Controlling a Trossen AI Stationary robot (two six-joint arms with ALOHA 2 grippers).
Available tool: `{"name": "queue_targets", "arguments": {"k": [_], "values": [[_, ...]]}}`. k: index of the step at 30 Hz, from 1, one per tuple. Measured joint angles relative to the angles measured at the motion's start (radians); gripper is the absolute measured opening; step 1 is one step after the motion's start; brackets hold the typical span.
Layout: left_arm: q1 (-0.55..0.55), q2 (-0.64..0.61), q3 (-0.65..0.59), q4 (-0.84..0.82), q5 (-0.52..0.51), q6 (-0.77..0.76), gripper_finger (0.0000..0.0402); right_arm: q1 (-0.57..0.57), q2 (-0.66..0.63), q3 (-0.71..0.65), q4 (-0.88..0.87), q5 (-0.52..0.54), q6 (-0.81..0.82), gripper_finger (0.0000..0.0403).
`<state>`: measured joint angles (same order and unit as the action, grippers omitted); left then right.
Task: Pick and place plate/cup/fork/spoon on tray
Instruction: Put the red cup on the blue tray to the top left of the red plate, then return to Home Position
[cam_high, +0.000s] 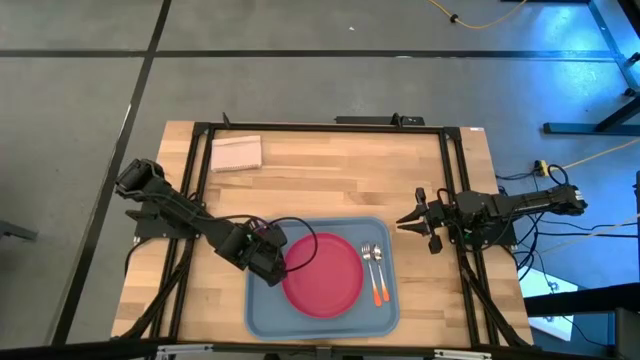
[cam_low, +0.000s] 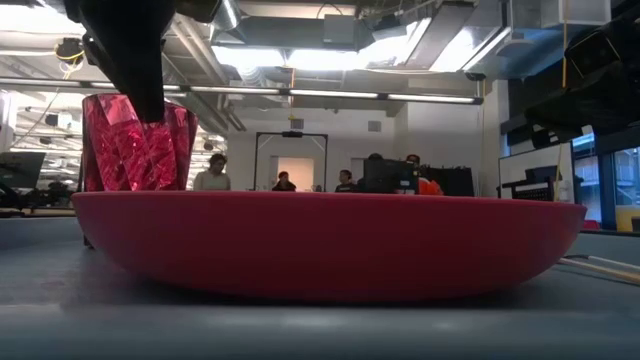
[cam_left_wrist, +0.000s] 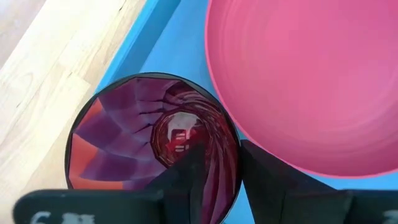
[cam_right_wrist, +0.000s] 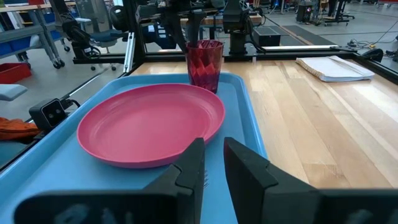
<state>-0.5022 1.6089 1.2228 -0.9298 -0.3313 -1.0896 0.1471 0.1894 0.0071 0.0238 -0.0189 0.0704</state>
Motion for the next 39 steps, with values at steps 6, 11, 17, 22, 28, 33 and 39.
{"name": "queue_targets", "arguments": {"k": [6, 11, 17, 22, 28, 33, 39], "values": [[0.0, -0.002, 0.03, -0.003, -0.002, 0.0, 0.0092, 0.0, 0.0, 0.0, 0.0, 0.0, 0.0, 0.0065], [0.0, -0.003, 0.103, -0.008, -0.027, 0.068, 0.0091, 0.0, 0.0, 0.0, 0.0, 0.0, 0.0, 0.0065], [0.0, -0.003, 0.193, -0.037, -0.005, 0.211, 0.0091, 0.0, 0.0, 0.0, 0.0, 0.0, 0.0, 0.0065], [0.0, -0.004, 0.235, -0.03, 0.028, 0.423, 0.0091, 0.0, 0.0, 0.0, 0.0, 0.0, 0.0, 0.0065], [0.0, -0.003, 0.235, 0.017, 0.044, 0.388, 0.0091, 0.0, 0.0, 0.0, 0.0, 0.0, 0.0, 0.0065], [0.02, -0.007, 0.235, 0.022, 0.183, 0.492, 0.0093, 0.0, 0.0, 0.0, 0.0, 0.0, 0.0, 0.0065], [0.033, -0.14, 0.211, 0.019, 0.244, 0.703, 0.0094, 0.0, 0.0, 0.0, 0.0, 0.0, 0.0, 0.0065]]}}
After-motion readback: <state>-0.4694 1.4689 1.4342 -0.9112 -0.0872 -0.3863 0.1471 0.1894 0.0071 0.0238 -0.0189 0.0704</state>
